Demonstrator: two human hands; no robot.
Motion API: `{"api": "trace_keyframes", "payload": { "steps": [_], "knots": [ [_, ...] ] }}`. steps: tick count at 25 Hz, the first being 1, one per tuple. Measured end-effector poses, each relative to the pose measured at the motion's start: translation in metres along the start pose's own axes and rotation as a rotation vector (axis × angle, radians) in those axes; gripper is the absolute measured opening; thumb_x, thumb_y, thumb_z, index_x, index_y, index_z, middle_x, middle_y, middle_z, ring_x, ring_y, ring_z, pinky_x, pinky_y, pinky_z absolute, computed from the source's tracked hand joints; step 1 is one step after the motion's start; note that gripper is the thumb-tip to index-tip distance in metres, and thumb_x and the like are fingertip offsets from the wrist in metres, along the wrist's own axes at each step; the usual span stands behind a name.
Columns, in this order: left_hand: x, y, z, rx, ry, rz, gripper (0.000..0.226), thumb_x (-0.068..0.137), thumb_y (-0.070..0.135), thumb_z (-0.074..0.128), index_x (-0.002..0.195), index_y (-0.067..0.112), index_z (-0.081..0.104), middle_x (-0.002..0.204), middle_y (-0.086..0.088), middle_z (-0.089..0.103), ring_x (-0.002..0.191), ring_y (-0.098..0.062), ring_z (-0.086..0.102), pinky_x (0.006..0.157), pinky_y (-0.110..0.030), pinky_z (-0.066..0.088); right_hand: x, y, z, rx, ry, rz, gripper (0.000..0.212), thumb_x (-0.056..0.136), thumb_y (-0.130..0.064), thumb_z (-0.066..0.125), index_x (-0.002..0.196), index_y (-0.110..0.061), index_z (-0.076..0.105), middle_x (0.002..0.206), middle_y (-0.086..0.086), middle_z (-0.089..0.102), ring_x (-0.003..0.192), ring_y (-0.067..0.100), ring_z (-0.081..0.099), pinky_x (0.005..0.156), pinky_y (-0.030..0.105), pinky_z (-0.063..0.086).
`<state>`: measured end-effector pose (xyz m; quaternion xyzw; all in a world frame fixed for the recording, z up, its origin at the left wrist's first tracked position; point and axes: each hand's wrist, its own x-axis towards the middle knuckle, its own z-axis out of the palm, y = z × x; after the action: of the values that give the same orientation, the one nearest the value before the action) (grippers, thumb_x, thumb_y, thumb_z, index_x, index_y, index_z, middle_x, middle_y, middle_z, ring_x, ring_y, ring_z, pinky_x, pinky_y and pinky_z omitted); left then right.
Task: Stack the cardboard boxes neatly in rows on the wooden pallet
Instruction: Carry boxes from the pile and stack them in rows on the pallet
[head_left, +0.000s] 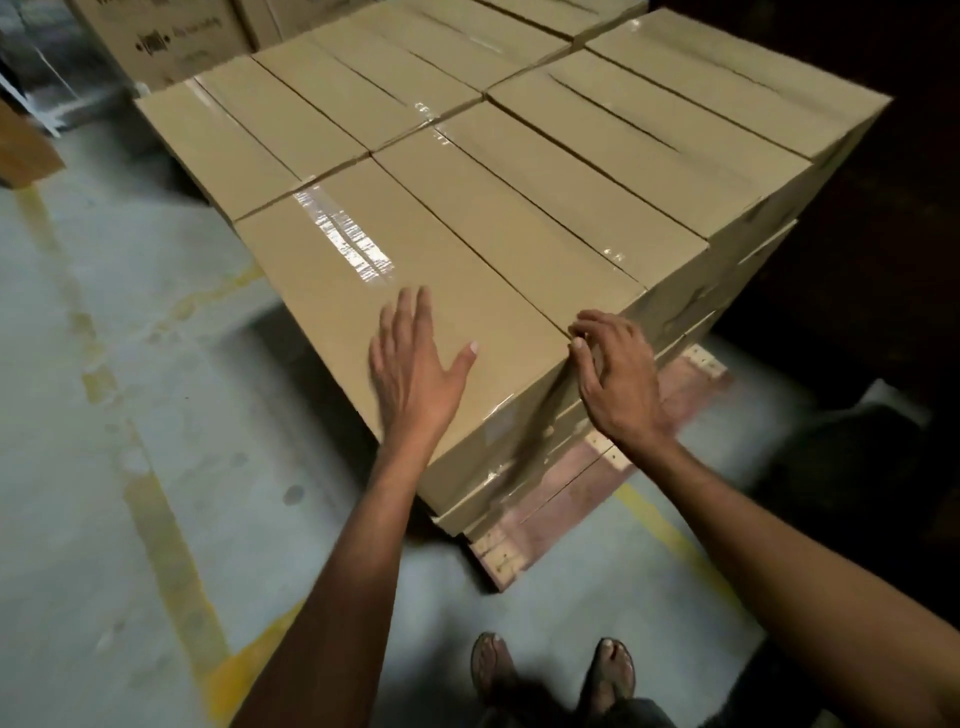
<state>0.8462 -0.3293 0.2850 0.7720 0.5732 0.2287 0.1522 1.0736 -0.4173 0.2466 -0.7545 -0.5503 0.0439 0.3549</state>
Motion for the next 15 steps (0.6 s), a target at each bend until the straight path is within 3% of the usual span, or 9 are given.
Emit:
{"api": "trace_keyframes", "payload": {
  "steps": [2,4,7,8,10,12,13,15],
  "knots": [
    [0.001,0.041,0.027,0.075,-0.204,0.225,0.084,0.098,0.069,0.042,0.164,0.033,0.005,0.172,0.003,0.001,0.158,-0.021,-0.002,0.127,-0.053,0.006,-0.042,0.024,0.009,0.102,0.165,0.240,0.026,0.105,-0.027,0.050,0.128,-0.023,0.062,0.135,-0.004,0.060,0.124,0.013,0.051,0.100,0.033,0.040],
    [0.002,0.066,0.053,0.243,-0.361,0.375,0.088,0.094,0.079,0.032,0.163,0.036,-0.002,0.172,0.003,-0.005,0.158,-0.024,-0.007,0.126,-0.057,0.002,-0.076,0.056,0.034,0.212,0.127,0.577,0.028,0.104,-0.025,0.051,0.129,-0.023,0.062,0.131,-0.001,0.064,0.120,0.018,0.056,0.097,0.034,0.044],
    [0.021,0.083,0.074,0.432,-0.408,0.494,0.093,0.091,0.081,0.033,0.161,0.038,-0.012,0.171,0.002,-0.015,0.158,-0.028,-0.010,0.126,-0.059,0.002,-0.103,0.101,0.075,0.608,0.022,1.254,0.037,0.091,-0.042,0.058,0.120,-0.022,0.066,0.122,0.008,0.068,0.110,0.028,0.061,0.094,0.038,0.047],
    [0.026,0.086,0.077,0.462,-0.405,0.513,0.091,0.094,0.076,0.035,0.161,0.037,-0.013,0.171,0.001,-0.015,0.158,-0.030,-0.009,0.125,-0.059,0.005,-0.108,0.108,0.086,0.794,0.020,1.405,0.045,0.088,-0.050,0.056,0.123,-0.023,0.064,0.125,0.008,0.065,0.113,0.028,0.060,0.098,0.040,0.047],
    [0.035,0.091,0.079,0.486,-0.383,0.522,0.084,0.099,0.068,0.034,0.162,0.036,-0.010,0.172,0.000,-0.009,0.158,-0.032,-0.003,0.125,-0.058,0.013,-0.104,0.116,0.109,1.085,0.035,1.557,0.056,0.103,-0.049,0.044,0.149,-0.018,0.048,0.149,0.008,0.050,0.138,0.030,0.046,0.118,0.044,0.036],
    [0.038,0.099,0.084,0.496,-0.356,0.526,0.076,0.101,0.063,0.030,0.163,0.035,-0.002,0.172,-0.001,0.002,0.158,-0.033,0.007,0.124,-0.056,0.020,-0.080,0.132,0.139,1.193,0.115,1.635,0.066,0.104,-0.061,0.039,0.158,-0.022,0.037,0.152,0.002,0.043,0.147,0.029,0.037,0.123,0.048,0.029],
    [0.037,0.102,0.086,0.502,-0.347,0.515,0.073,0.101,0.062,0.029,0.164,0.035,0.002,0.172,-0.002,0.006,0.157,-0.033,0.010,0.124,-0.055,0.021,-0.062,0.145,0.165,1.246,0.135,1.645,0.082,0.093,-0.079,0.040,0.159,-0.031,0.034,0.158,-0.001,0.039,0.148,0.029,0.037,0.123,0.054,0.028],
    [0.036,0.105,0.087,0.499,-0.326,0.489,0.071,0.101,0.060,0.029,0.163,0.036,0.007,0.171,-0.001,0.011,0.157,-0.032,0.013,0.123,-0.054,0.022,-0.034,0.191,0.251,1.388,0.152,1.498,0.116,0.057,-0.108,0.036,0.156,-0.048,0.031,0.162,-0.010,0.034,0.147,0.025,0.039,0.122,0.063,0.023]
  ]
}}
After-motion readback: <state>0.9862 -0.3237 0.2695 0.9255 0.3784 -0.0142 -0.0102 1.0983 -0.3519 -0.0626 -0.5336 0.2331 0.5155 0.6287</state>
